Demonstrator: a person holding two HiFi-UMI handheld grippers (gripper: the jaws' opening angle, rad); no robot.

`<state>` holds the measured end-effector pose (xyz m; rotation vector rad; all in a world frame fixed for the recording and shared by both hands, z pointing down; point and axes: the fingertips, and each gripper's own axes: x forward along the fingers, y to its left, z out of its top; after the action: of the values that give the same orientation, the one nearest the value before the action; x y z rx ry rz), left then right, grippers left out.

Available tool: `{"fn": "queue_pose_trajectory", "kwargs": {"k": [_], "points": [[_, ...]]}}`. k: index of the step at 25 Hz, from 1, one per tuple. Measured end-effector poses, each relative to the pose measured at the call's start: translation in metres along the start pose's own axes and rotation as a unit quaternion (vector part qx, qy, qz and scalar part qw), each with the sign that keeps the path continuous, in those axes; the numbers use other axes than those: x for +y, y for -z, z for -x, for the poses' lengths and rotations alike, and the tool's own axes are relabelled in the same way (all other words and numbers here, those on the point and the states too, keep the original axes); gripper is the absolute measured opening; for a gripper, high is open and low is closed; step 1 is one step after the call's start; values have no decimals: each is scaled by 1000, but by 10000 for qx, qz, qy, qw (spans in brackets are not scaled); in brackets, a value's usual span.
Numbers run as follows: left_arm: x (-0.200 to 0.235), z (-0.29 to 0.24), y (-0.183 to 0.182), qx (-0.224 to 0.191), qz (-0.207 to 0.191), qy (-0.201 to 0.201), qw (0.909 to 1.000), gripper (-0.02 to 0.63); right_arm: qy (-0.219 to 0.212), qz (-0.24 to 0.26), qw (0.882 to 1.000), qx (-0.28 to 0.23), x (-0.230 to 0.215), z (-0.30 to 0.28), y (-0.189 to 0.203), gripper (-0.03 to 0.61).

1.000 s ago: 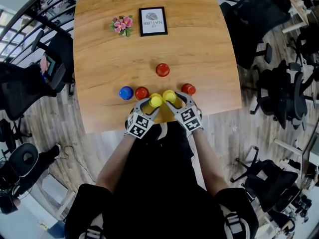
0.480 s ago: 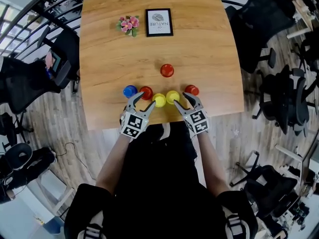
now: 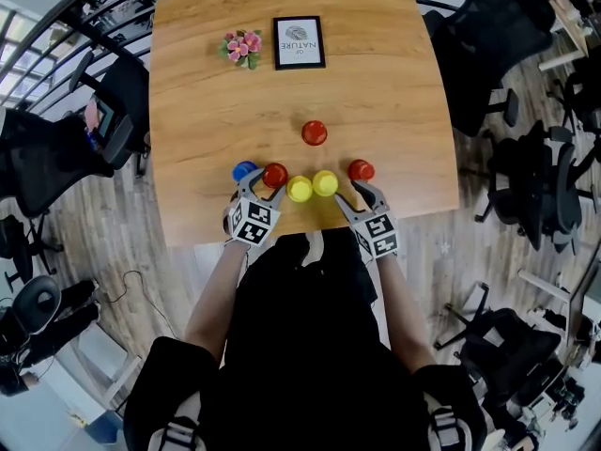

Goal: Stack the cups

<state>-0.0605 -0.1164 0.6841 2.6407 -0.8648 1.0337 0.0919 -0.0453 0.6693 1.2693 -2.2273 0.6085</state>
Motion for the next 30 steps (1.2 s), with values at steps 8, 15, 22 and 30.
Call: {"fn": "queue_pose_trajectory", "kwargs": {"k": [8,15,22,30], "points": [[1,0,10,249,-118,-71,9996,225,107,-64,9999,67,-5,6,6,206],[-8,16,22,247,-92,8,9997,225,131,-39,9999,33,-3,2,4,204],[-26,23,28,331,-363,232,9985,225,178,-65,9998,46,2,0,7,204],[-35,26,32,271,-366,410,9981,225,324,-129,9994,-4,4,5,11,206]]}}
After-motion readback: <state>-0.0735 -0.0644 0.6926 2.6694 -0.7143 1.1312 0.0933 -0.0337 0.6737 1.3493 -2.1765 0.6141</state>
